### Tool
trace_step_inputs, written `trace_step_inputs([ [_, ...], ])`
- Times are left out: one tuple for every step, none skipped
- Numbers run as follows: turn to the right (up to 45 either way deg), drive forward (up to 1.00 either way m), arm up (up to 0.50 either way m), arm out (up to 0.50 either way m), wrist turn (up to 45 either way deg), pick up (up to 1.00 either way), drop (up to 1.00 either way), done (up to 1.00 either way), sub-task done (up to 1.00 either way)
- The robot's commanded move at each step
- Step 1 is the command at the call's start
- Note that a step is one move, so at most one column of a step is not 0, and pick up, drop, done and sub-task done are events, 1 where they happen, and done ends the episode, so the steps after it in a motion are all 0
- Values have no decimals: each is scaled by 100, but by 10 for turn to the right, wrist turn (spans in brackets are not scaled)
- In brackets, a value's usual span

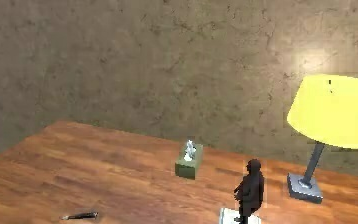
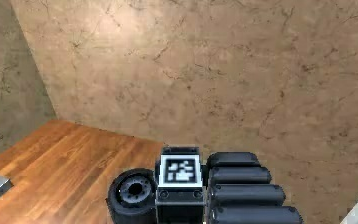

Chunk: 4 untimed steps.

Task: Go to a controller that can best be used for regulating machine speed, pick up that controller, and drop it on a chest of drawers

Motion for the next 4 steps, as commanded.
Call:
trace_step_inputs([
  [-450,0,0,0,0,0,0,0,0],
  [-180,0,0,0,0,0,0,0,0],
  [0,25,0,0,0,0,0,0,0],
  [-150,0,0,0,0,0,0,0,0],
])
